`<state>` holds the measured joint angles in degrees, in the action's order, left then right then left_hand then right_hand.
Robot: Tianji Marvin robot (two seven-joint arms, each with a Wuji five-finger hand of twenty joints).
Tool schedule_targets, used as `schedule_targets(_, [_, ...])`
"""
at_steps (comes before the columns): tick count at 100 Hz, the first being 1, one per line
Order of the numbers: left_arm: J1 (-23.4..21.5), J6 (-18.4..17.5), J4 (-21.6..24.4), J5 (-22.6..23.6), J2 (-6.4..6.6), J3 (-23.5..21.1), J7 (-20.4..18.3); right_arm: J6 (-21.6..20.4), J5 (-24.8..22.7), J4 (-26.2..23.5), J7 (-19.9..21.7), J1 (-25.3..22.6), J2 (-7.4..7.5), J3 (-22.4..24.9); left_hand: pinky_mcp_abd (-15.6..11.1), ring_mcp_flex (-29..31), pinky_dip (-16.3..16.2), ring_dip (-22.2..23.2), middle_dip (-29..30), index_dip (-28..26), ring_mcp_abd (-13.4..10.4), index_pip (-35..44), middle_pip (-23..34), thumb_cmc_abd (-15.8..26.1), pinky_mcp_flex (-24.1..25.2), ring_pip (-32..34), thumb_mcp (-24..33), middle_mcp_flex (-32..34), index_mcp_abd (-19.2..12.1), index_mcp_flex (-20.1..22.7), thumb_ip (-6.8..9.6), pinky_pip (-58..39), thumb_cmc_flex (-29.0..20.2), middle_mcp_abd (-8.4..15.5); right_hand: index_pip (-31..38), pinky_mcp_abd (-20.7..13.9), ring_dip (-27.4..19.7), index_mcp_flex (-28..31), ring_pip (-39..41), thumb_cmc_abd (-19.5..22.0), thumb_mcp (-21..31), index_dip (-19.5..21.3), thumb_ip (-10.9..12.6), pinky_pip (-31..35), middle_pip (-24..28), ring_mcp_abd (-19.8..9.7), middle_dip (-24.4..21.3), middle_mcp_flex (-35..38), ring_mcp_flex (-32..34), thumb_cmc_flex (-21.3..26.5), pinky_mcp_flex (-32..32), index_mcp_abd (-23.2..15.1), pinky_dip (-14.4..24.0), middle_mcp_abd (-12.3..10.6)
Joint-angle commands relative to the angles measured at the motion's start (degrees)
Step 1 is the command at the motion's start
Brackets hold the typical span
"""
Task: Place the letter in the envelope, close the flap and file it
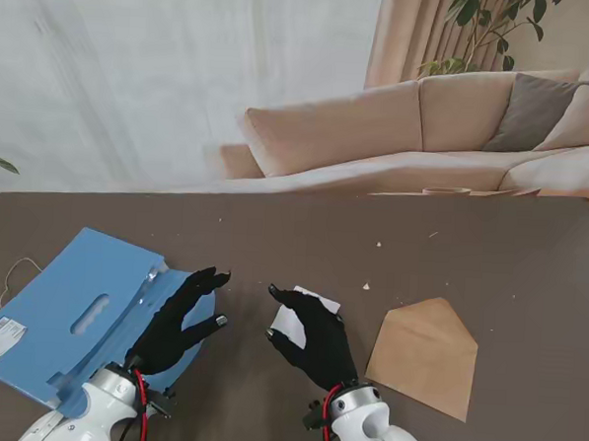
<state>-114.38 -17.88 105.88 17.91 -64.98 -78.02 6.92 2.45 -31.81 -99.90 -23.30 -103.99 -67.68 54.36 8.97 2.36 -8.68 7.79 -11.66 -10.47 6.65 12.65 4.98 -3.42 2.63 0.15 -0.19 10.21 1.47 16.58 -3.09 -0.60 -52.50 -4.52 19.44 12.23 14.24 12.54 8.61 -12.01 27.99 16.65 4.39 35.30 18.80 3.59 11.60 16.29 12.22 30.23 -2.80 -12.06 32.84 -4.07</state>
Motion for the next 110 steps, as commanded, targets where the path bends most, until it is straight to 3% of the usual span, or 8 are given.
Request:
schedule_targets(1, [-0.5, 0.0, 0.5, -0.4, -0.25, -0.1, -1.3, 2.1, -1.6, -3.4, 0.8, -2.5, -0.04, 2.1, -2.6, -1.0, 1.1, -0.9, 0.6, 0.4, -2.4, 0.6, -0.4, 2.2, 0.0, -0.8, -0.5, -1.5, -1.0, -1.1, 0.78, 1.0, -1.1, 1.6, 1.7, -0.6, -0.5, 1.2, 1.0, -0.8, 1.3, 1.2, 3.6, 1.4, 0.9, -2.2, 0.6, 0.9, 1.2, 1.5, 0.5, 0.6, 1.0, -0.4])
schedule_targets(11, [-0.4, 0.0, 0.5, -0.8, -0.2, -0.4, -1.8, 6.2, -5.9, -8.4, 1.6, -6.1, 0.77, 7.1, -2.5, -1.0, 1.1, -0.8, 0.6, 0.3, -2.4, 0.7, -0.3, 2.2, 0.0, -0.8, -0.5, -1.5, -0.9, -0.9, 0.8, 1.0, -1.3, 1.3, 2.9, -0.3, 0.0, 1.7, 2.3, -1.9, 3.2, 1.4, 5.2, 3.1, 1.9, -1.9, 1.1, 1.4, 2.1, 0.5, 1.3, 1.5, 1.4, 0.1])
schedule_targets(30, [-0.2, -0.2, 0.3, -1.5, -0.3, -1.0, -1.7, 12.0, -11.5, -15.0, 7.3, -11.5, 2.03, 17.7, -2.5, -0.9, 1.0, -0.4, 0.3, 0.3, -2.5, 0.8, 0.3, 2.1, 0.0, -0.7, -0.5, -1.4, -0.8, -0.8, 0.8, 0.9, -1.5, 1.1, 4.9, 0.1, 2.0, 3.1, 5.4, -4.3, 7.3, 1.9, 2.1, 6.7, 5.2, -0.7, 2.6, 2.3, 3.6, -1.9, 2.3, 3.0, 1.9, 1.2])
schedule_targets(43, [-0.3, -0.7, 0.5, -1.7, -0.32, -1.2, -1.7, 15.0, -15.1, -16.3, 12.0, -13.1, 2.77, 24.0, -2.4, -0.9, 1.0, -0.2, 0.2, 0.2, -2.4, 0.9, 0.4, 2.2, 0.0, -0.6, -0.5, -1.3, -0.9, -0.5, 0.8, 0.9, -1.6, 1.1, 6.8, 0.5, 7.2, 3.2, 13.4, -5.8, 9.8, 3.9, 0.7, 12.9, 11.7, 1.3, 6.4, 0.7, 4.0, -3.0, 3.8, 4.3, 4.2, 2.9])
schedule_targets(52, [-0.4, -1.1, 0.6, -1.7, -0.3, -1.2, -1.7, 16.4, -16.6, -15.8, 14.2, -13.4, 3.04, 27.7, -2.4, -0.9, 0.9, 0.1, 0.1, 0.1, -2.4, 1.0, 0.6, 2.1, -0.1, -0.5, -0.5, -1.2, -0.8, -0.3, 0.82, 0.9, -1.7, 1.0, 7.9, 0.5, 9.2, 3.1, 17.2, -6.6, 11.1, 5.6, 0.5, 15.5, 15.0, 1.4, 9.0, -0.3, 3.8, -3.2, 4.2, 5.4, 5.0, 3.3])
schedule_targets(75, [-0.3, -1.6, 0.4, -1.2, -0.31, -1.0, -1.4, 18.6, -18.5, -12.7, 20.0, -12.9, 3.72, 34.6, -2.3, -0.9, 0.7, 0.7, 0.0, 0.1, -2.4, 1.1, 0.9, 2.1, 0.0, -0.5, -0.5, -1.1, -0.8, 0.0, 0.83, 0.8, -1.9, 0.9, 8.1, 0.6, 8.7, 2.2, 17.1, -7.2, 12.7, 6.5, 0.5, 16.3, 14.8, 1.3, 9.0, -1.0, 3.2, -3.4, 3.9, 5.5, 4.7, 3.0])
schedule_targets(110, [-0.2, -1.5, 0.5, -0.7, -0.22, -0.1, -1.4, 20.5, -18.0, -4.2, 25.8, -8.7, 4.75, 37.1, -2.4, -0.8, 0.4, 1.2, 0.0, 0.0, -2.5, 1.2, 1.2, 2.2, 0.0, -0.4, -0.5, -1.0, -1.0, 0.4, 0.86, 0.8, -2.2, 0.9, 7.2, 0.5, 7.2, 0.6, 15.5, -7.5, 13.8, 6.5, 0.0, 16.5, 13.7, 1.1, 7.9, -1.8, 3.0, -4.4, 3.7, 5.4, 3.9, 2.9])
